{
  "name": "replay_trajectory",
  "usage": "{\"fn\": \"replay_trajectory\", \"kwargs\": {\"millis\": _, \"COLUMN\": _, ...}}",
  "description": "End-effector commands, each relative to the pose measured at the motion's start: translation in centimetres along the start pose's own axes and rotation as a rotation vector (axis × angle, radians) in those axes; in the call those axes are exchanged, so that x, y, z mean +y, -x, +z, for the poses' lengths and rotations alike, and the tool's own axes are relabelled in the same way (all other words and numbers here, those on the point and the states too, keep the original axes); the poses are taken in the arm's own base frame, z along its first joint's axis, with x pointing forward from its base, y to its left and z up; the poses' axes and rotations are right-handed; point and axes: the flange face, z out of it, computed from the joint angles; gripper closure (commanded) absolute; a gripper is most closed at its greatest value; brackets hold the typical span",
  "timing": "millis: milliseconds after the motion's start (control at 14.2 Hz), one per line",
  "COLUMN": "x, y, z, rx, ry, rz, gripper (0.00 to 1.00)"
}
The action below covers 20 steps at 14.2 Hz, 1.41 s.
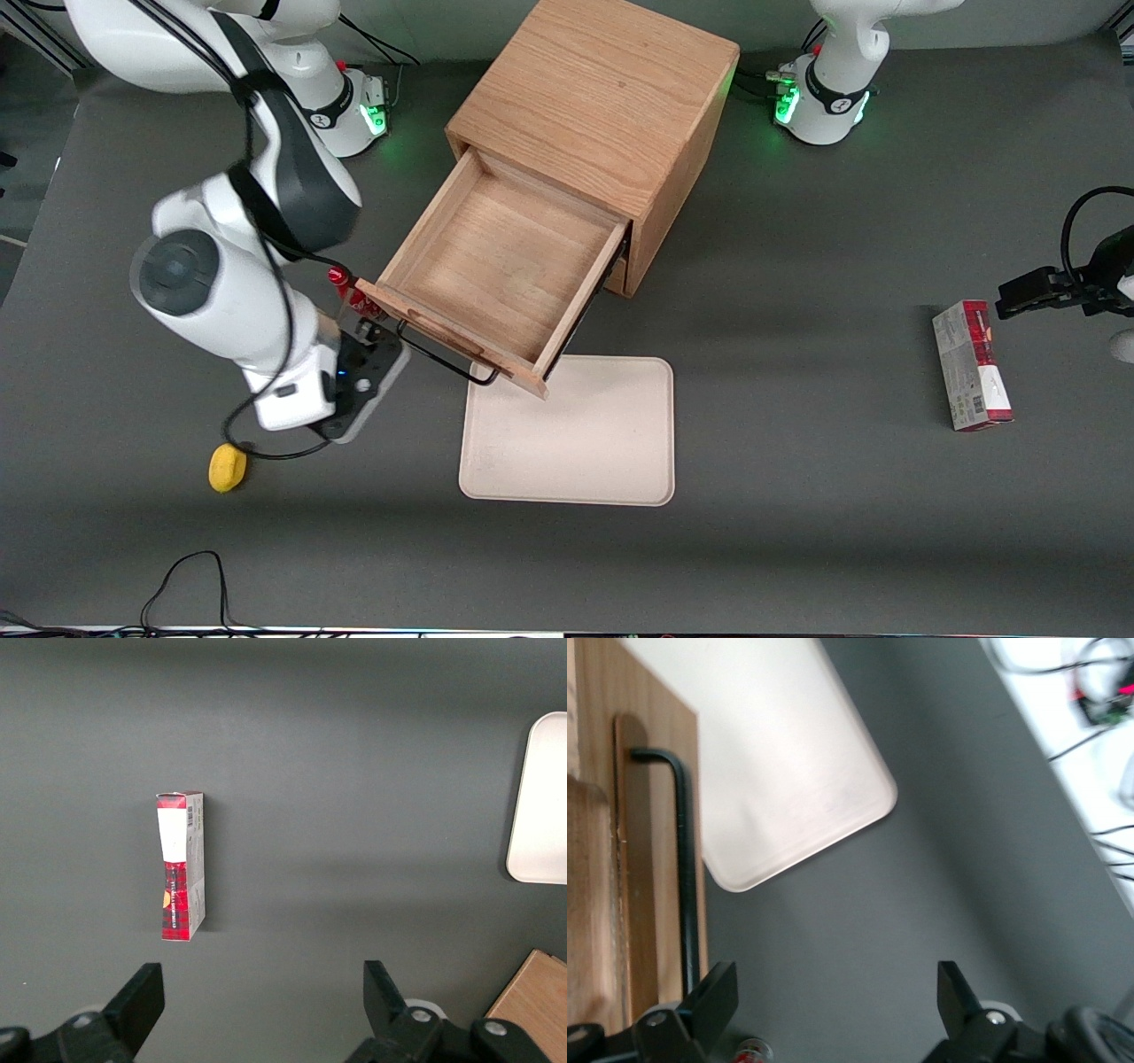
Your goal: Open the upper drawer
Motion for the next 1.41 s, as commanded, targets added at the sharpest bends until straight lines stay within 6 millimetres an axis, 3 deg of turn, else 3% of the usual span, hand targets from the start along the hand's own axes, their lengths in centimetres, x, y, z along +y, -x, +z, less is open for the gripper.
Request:
{"fn": "replay_trajectory", "kwargs": {"millis": 0, "x": 1.7, "y": 1.1, "z": -5.2, "rx": 0.107, "ry": -0.038, "rz": 0.144, "gripper": 0.00}}
{"fn": "replay_trajectory", "kwargs": {"millis": 141, "x": 4.1, "y": 4.9, "z": -7.6, "rx": 0.106, "ry": -0.041, "rz": 0.245, "gripper": 0.00}}
{"fn": "replay_trajectory", "kwargs": {"millis": 282, "x": 4.0, "y": 9.7, "z": -9.8, "rx": 0.025, "ry": -0.056, "rz": 0.396, "gripper": 0.00}}
{"fn": "replay_trajectory", "kwargs": {"millis": 565, "x": 0.3, "y": 18.9, "z": -11.3, "rx": -0.048, "ry": -0.053, "rz": 0.847, "gripper": 0.00}}
{"fn": "replay_trajectory", "kwargs": {"millis": 847, "x": -1.9, "y": 26.5, "z": -11.9, "rx": -0.104, "ry": -0.042, "rz": 1.024, "gripper": 0.00}}
{"fn": "replay_trajectory", "kwargs": {"millis": 1129, "x": -3.4, "y": 28.2, "z": -12.7, "rx": -0.154, "ry": -0.003, "rz": 1.058, "gripper": 0.00}}
{"fn": "replay_trajectory", "kwargs": {"millis": 1341, "x": -3.3, "y": 27.9, "z": -13.4, "rx": -0.161, "ry": -0.001, "rz": 1.056, "gripper": 0.00}}
